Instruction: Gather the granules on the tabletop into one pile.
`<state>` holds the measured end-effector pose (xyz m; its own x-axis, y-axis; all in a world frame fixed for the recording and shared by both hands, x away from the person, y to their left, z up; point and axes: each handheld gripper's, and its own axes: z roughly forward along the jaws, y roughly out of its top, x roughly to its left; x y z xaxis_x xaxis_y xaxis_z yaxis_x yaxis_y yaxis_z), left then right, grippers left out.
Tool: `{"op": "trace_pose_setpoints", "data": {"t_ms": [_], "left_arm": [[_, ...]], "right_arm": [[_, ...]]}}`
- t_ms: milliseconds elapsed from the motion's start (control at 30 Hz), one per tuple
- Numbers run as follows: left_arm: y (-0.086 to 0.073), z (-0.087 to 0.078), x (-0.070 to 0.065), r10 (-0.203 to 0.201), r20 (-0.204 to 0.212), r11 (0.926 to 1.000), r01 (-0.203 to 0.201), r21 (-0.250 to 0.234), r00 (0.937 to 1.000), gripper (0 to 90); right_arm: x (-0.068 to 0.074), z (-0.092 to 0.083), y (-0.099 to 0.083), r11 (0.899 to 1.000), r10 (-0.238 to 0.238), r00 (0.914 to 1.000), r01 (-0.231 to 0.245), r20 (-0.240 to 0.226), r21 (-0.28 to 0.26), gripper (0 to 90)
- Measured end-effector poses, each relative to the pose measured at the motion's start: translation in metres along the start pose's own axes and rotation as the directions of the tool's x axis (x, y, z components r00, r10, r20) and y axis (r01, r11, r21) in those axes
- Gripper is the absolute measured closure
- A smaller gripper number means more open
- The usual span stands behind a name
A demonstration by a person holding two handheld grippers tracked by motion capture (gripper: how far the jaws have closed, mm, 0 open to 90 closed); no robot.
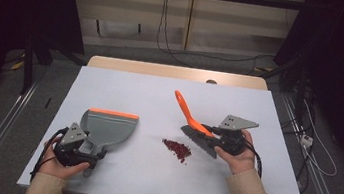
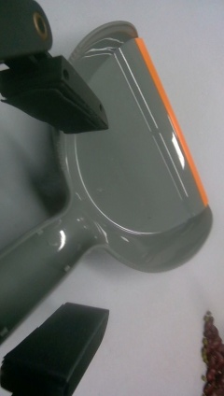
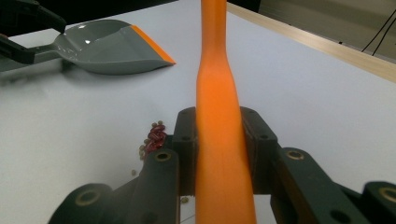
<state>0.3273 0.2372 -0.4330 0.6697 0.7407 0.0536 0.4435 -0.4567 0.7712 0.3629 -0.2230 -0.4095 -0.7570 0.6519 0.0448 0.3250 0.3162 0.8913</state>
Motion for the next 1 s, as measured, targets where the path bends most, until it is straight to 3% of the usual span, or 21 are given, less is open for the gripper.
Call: {"op": "trace_pose_setpoints", "data": {"t_ms": [300,500,700,900,1000], "left_arm": [[-0.002,-0.006,0.002,0.011,-0.066,0.9997,-0.010,0.021,0.9977,10.0],[-0.008,-0.010,0.009,-0.026,-0.078,0.9994,0.027,0.022,0.9966,10.4],[-0.011,-0.010,0.012,-0.064,-0.061,0.9976,0.066,0.024,0.9961,13.5],[-0.012,-0.006,0.011,-0.047,-0.036,0.9976,0.048,0.050,0.9983,19.0],[-0.013,-0.005,0.011,-0.061,-0.028,0.9966,0.062,0.054,0.9977,20.9]], "right_arm": [[-0.002,-0.002,-0.001,1.000,0.004,0.9999,-0.004,0.013,-0.009,71.1],[-0.003,-0.004,-0.001,1.000,0.010,0.9998,-0.009,0.020,-0.016,71.1],[-0.004,-0.004,-0.001,1.000,0.013,0.9997,-0.013,0.022,-0.018,71.1],[-0.004,-0.004,-0.001,1.000,0.016,0.9995,-0.015,0.027,-0.021,71.1],[-0.004,-0.004,-0.001,0.999,0.021,0.9994,-0.021,0.027,-0.025,71.0]]}}
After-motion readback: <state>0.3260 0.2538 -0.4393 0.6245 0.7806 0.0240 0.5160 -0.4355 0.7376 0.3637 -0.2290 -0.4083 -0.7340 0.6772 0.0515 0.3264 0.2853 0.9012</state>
